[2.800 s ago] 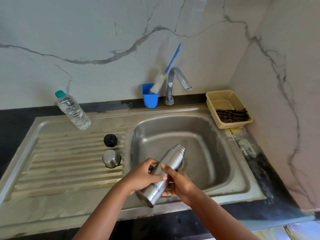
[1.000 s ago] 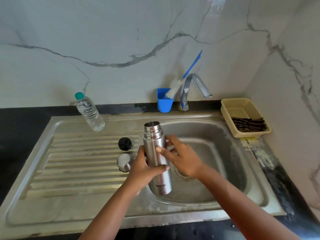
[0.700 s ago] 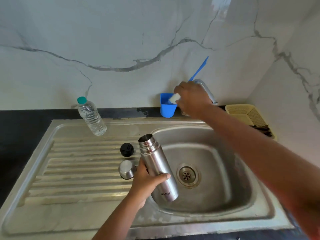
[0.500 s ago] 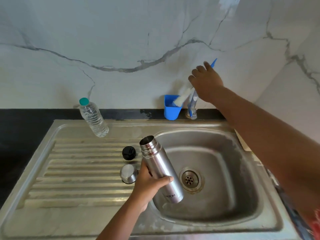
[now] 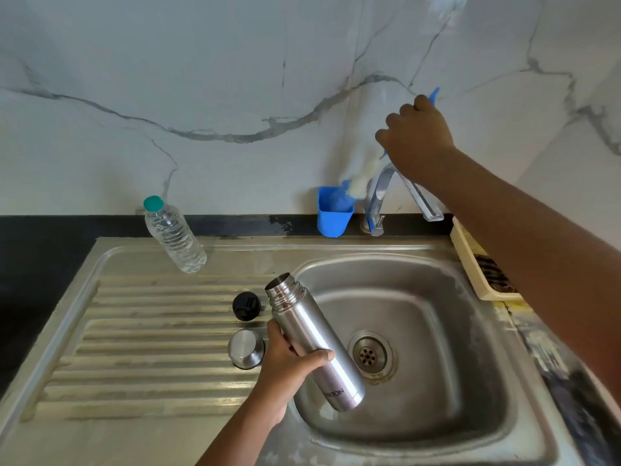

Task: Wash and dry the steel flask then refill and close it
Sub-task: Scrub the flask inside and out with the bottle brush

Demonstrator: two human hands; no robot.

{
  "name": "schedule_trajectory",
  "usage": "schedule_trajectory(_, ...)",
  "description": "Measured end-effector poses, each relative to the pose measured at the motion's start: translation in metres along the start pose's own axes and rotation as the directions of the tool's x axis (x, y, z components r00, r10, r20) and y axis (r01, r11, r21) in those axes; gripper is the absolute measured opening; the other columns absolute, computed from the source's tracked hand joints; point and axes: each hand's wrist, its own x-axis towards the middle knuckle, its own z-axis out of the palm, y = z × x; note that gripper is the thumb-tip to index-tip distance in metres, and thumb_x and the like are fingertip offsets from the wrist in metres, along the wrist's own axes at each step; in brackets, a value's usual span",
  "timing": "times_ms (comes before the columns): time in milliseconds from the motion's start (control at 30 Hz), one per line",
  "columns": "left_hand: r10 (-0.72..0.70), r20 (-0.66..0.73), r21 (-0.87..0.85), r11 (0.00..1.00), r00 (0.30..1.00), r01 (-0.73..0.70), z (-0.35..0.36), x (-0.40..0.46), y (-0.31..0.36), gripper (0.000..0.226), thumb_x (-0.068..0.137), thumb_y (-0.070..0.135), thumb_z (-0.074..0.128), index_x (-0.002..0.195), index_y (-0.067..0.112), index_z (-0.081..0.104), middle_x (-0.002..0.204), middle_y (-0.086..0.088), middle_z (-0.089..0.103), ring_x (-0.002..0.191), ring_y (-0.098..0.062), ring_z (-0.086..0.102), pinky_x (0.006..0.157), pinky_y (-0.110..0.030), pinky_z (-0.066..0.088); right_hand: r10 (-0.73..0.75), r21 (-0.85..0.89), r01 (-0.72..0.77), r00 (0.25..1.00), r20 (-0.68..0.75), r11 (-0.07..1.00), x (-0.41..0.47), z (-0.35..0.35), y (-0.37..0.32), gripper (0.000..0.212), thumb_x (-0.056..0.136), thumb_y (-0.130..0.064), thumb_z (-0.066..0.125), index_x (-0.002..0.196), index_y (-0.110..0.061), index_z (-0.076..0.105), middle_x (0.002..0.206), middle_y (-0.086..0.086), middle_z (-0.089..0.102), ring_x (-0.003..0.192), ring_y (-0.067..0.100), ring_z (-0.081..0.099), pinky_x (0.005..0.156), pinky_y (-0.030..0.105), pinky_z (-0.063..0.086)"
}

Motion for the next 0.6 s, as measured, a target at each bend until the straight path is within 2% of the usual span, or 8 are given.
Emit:
schedule_trajectory(67,-0.002,-0.010,-0.002,1.000,1.000,0.002,0.001,0.000,0.000,0.074,0.052,0.015,0.087,0.112,0.026,0.045,0.107,-0.009,0.069,0.092,-0.016,0.071,0.084,-0.042,0.057,0.071,0.029,-0.072,0.997,0.043,0.997,-0.014,-0.016,0.000,0.021,0.092,-0.014,0.059,0.113,-0.015,0.061,0.106,0.005,0.061,0.105,0.025,0.058,0.104,0.040,0.035)
schedule_trajectory(133,-0.003,-0.016,-0.008,1.000,1.000,0.003,0.003,-0.002,0.001,0.073,0.052,0.015,0.087,0.112,0.025,0.045,0.105,-0.009,0.070,0.090,-0.015,0.072,0.077,-0.037,0.057,0.145,0.086,-0.155,0.983,0.110,0.984,-0.030,-0.027,-0.008,0.023,0.091,-0.016,0.059,0.115,-0.016,0.060,0.103,0.005,0.058,0.103,0.024,0.058,0.100,0.040,0.036)
schedule_trajectory(233,0.002,-0.022,-0.017,1.000,1.000,-0.003,0.005,-0.004,0.003,0.072,0.053,0.018,0.086,0.113,0.025,0.046,0.103,-0.008,0.071,0.087,-0.012,0.071,0.071,-0.028,0.050,0.229,0.227,-0.280,0.946,0.228,0.933,-0.052,-0.032,-0.025,0.031,0.088,-0.011,0.062,0.118,-0.016,0.060,0.094,0.004,0.048,0.095,0.024,0.060,0.077,0.035,0.038)
schedule_trajectory(300,0.004,-0.026,-0.023,1.000,1.000,-0.005,0.006,-0.005,0.004,0.074,0.052,0.019,0.086,0.114,0.026,0.046,0.103,-0.008,0.071,0.088,-0.012,0.071,0.073,-0.031,0.050,0.245,0.312,-0.327,0.930,0.274,0.892,-0.064,-0.030,-0.037,0.041,0.086,-0.007,0.062,0.125,-0.017,0.057,0.100,0.005,0.050,0.090,0.024,0.061,0.062,0.028,0.033)
schedule_trajectory(367,0.005,-0.026,-0.040,0.999,1.000,-0.006,0.005,-0.006,0.004,0.078,0.049,0.022,0.087,0.115,0.027,0.047,0.105,-0.008,0.071,0.091,-0.013,0.071,0.080,-0.038,0.054,0.253,0.372,-0.355,0.921,0.295,0.858,-0.074,-0.027,-0.052,0.046,0.085,-0.003,0.061,0.130,-0.015,0.055,0.115,0.008,0.052,0.089,0.025,0.063,0.053,0.028,0.030)
schedule_trajectory(467,0.002,-0.025,-0.057,0.998,1.000,-0.004,0.004,-0.009,0.004,0.081,0.047,0.022,0.088,0.116,0.026,0.047,0.106,-0.008,0.071,0.093,-0.016,0.071,0.090,-0.046,0.055,0.245,0.431,-0.377,0.911,0.332,0.820,-0.086,-0.019,-0.071,0.043,0.090,-0.003,0.057,0.131,-0.013,0.051,0.125,0.008,0.052,0.099,0.026,0.064,0.059,0.030,0.039)
schedule_trajectory(600,-0.004,-0.026,-0.087,0.996,1.000,0.002,0.002,-0.013,0.003,0.086,0.042,0.028,0.089,0.117,0.026,0.048,0.103,-0.007,0.072,0.096,-0.019,0.071,0.094,-0.053,0.054,0.255,0.487,-0.428,0.888,0.382,0.761,-0.102,-0.012,-0.087,0.040,0.093,-0.006,0.054,0.132,-0.011,0.048,0.126,0.008,0.049,0.105,0.026,0.063,0.062,0.031,0.038)
